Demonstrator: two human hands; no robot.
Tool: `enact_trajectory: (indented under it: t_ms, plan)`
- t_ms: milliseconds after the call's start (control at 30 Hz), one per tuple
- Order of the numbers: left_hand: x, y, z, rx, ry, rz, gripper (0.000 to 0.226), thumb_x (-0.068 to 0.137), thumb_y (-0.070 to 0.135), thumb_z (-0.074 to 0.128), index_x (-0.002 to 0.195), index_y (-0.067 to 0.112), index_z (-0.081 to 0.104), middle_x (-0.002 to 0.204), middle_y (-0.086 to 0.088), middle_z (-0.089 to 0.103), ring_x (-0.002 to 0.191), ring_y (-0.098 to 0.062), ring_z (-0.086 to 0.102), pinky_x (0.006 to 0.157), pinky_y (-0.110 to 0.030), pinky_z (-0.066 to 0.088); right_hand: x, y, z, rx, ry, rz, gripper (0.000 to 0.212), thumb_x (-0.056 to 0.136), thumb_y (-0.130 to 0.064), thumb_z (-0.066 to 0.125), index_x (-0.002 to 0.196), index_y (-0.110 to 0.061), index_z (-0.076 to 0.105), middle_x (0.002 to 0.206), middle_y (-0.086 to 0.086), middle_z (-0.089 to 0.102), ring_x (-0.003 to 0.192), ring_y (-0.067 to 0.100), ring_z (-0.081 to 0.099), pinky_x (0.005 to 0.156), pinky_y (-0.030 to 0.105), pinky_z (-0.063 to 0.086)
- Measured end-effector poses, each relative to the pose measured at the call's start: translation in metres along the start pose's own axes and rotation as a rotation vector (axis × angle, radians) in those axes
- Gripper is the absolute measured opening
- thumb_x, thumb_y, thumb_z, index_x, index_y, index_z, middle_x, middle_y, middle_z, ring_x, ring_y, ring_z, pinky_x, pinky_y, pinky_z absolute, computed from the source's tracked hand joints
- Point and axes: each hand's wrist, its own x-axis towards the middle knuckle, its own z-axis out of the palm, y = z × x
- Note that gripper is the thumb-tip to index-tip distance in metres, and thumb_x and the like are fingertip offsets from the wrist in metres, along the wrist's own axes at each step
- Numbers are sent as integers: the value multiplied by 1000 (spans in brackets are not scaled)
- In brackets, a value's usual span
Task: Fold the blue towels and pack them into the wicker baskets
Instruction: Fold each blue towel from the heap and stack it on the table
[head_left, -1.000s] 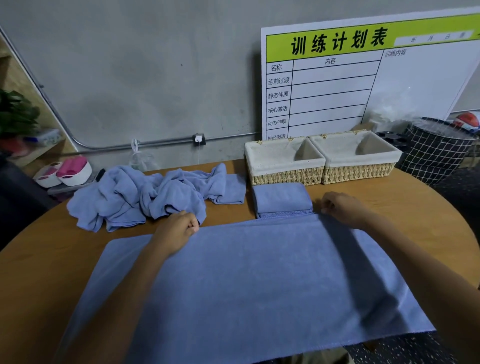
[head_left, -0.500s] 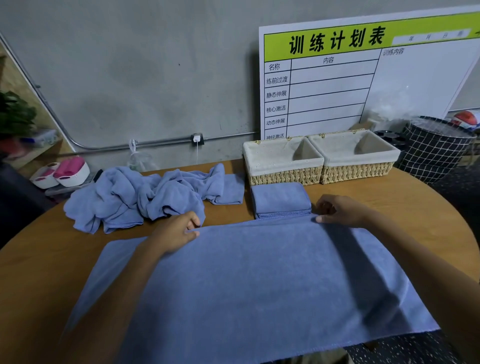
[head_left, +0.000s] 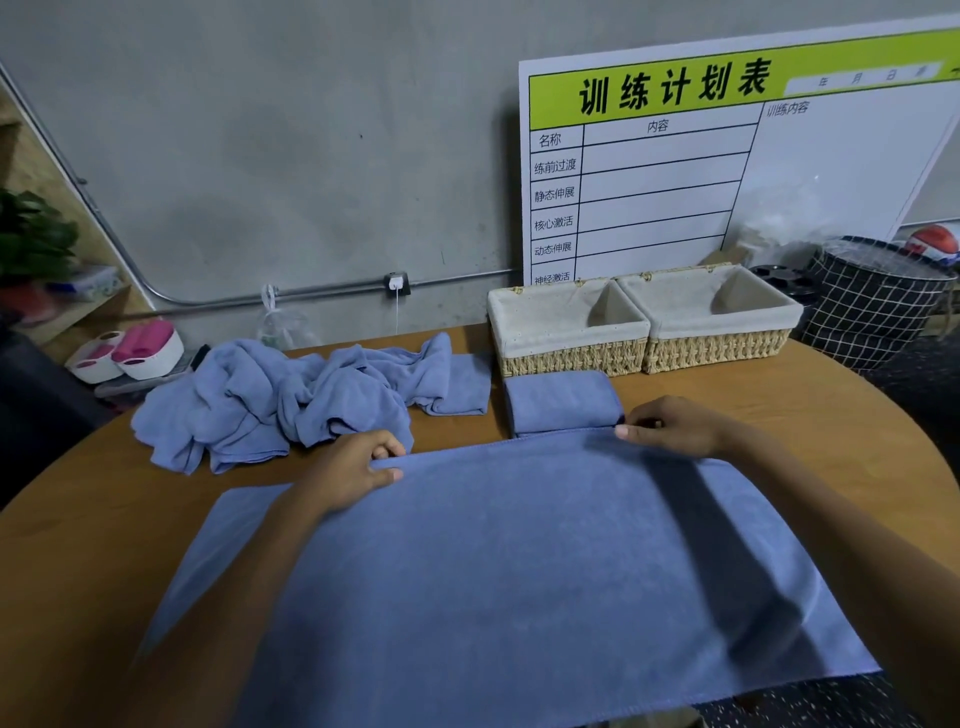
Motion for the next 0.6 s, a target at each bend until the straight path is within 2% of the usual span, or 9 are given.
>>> enact_trajectory:
  t_ms: [100, 200, 300, 400, 500, 533, 600]
  plan:
    - [-1, 2, -2, -18, 25, 37, 12, 85, 30, 79, 90, 35, 70, 83, 9, 67, 81, -6, 64, 78, -31, 50, 4, -3, 4, -6, 23, -45, 26, 89, -45, 70, 84, -20, 75, 75, -11, 68, 66, -1, 57, 68, 28, 42]
    - [-3, 4, -7, -46, 56, 76, 7, 88, 29, 77, 83, 26, 72, 83, 8, 68, 79, -7, 63, 75, -31, 50, 6, 0, 2, 82, 130, -98, 13, 87, -31, 76, 79, -22, 75, 73, -16, 70, 68, -2, 60, 68, 26, 45]
    - [-9, 10, -13, -72, 111, 98, 9, 89, 22, 76, 81, 24, 72, 87, 15, 66, 77, -3, 61, 71, -22, 45, 3, 0, -6, 139, 225, -157, 16, 83, -38, 73, 77, -24, 73, 70, -20, 67, 67, -2, 59, 64, 19, 42]
    - [-20, 14, -21, -37, 147, 137, 15, 87, 19, 78, 81, 30, 70, 90, 19, 64, 80, -1, 59, 71, -16, 41, -8, 0, -12, 246, 240, -173, 20, 78, -37, 72, 79, -18, 75, 74, -13, 71, 68, -2, 61, 65, 16, 44]
    - [-36, 15, -28, 48, 186, 234, 16, 85, 31, 79, 82, 38, 65, 82, 14, 62, 84, -2, 58, 72, -20, 43, -25, 0, -8, 256, 258, -213, 17, 78, -34, 74, 80, -17, 75, 77, -9, 73, 71, 5, 64, 67, 22, 47]
    - [-42, 16, -30, 78, 198, 276, 11, 84, 40, 75, 83, 37, 65, 83, 16, 62, 84, -2, 58, 73, -20, 44, -32, -2, -5, 240, 272, -236, 17, 79, -34, 74, 80, -17, 75, 79, -10, 72, 72, 7, 65, 68, 22, 47]
    - [-57, 20, -28, 133, 221, 349, 18, 84, 50, 65, 84, 31, 66, 84, 16, 61, 82, -5, 58, 74, -20, 44, -46, -8, 6, 190, 309, -291, 18, 85, -38, 72, 82, -20, 73, 81, -14, 71, 74, 5, 65, 67, 21, 48]
